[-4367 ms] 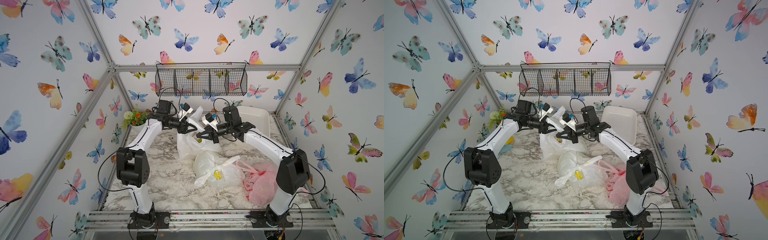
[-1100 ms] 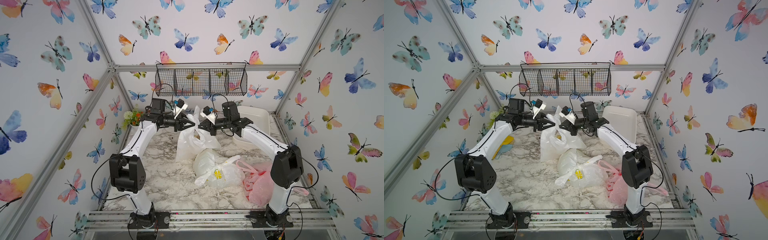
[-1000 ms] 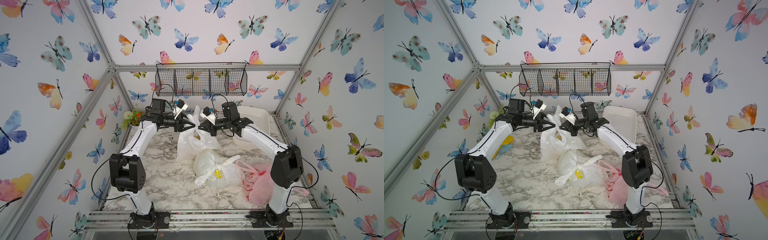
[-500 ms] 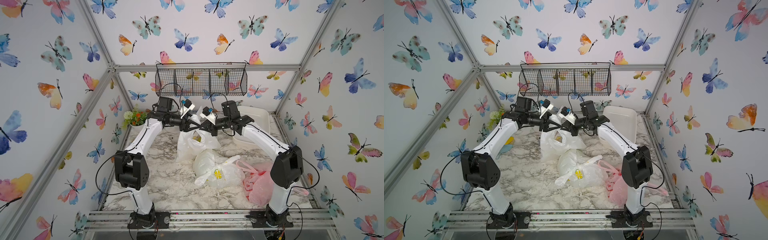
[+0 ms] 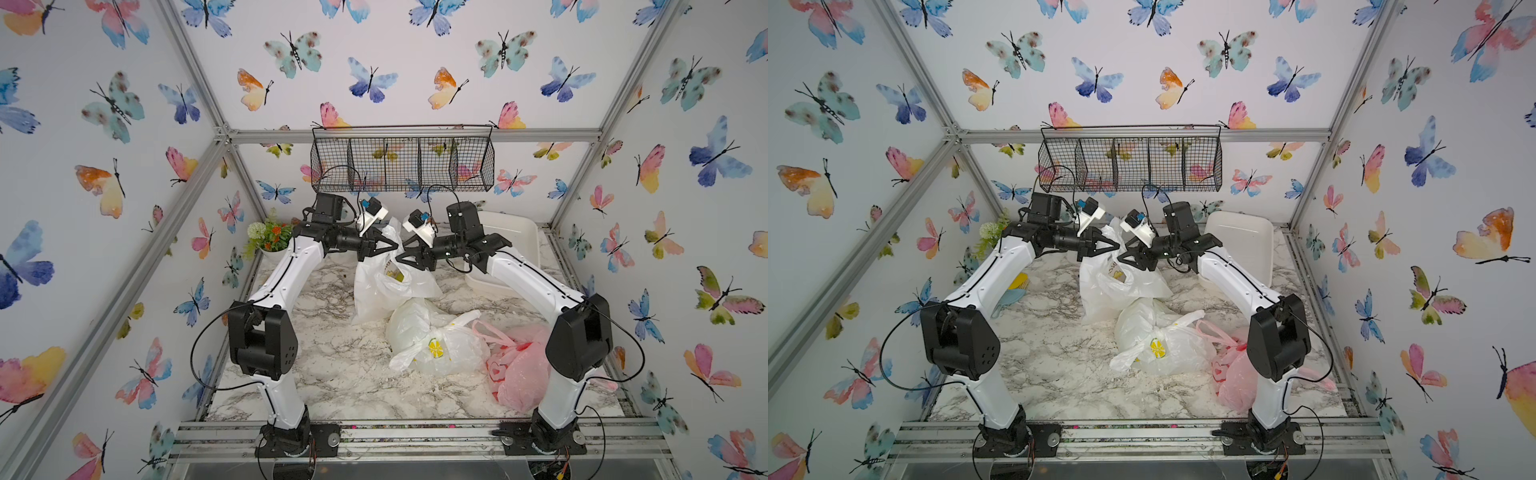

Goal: Place the pears into plastic bags & tie knots
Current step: Tie the plastic bag at the center of the board.

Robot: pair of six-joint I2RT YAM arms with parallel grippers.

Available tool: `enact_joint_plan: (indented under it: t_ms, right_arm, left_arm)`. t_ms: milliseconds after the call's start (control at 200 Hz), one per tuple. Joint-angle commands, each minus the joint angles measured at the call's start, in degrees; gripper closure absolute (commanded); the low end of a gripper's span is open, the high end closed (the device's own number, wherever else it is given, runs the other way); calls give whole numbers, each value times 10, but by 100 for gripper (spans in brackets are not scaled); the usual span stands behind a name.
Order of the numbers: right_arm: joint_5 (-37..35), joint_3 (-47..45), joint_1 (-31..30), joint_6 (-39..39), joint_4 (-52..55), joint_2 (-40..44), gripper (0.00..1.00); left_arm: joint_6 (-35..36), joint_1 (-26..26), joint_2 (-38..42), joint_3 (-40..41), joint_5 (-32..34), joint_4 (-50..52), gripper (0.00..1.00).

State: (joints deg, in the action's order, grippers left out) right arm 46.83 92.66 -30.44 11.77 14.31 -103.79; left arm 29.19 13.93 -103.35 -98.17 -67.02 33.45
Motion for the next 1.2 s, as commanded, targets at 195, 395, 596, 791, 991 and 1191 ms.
enact_joint_plan:
  t_ms: [195,395,596,791,991,1191]
  right_arm:
    - [75,86,58,-328,-73,-33,45]
    - [94,120,45,-357,-68,-61,32]
    - [97,173,29,-379,-55,-103,35]
    - [107,217,21,-426,-80,-143,43]
    - [107,194,29,-444,-112,-136,93]
    - [86,32,44,-471,-272,-36,97]
  left_arm:
    - [47,-2,16,11,-64,6,94]
    - [50,-1,12,3,-61,13,94]
    - [54,6,8,3,-57,17,94]
    - [61,10,7,2,-53,25,94]
    - [60,5,7,4,-36,31,94]
    - [-40,-2,21,65,-24,-71,86]
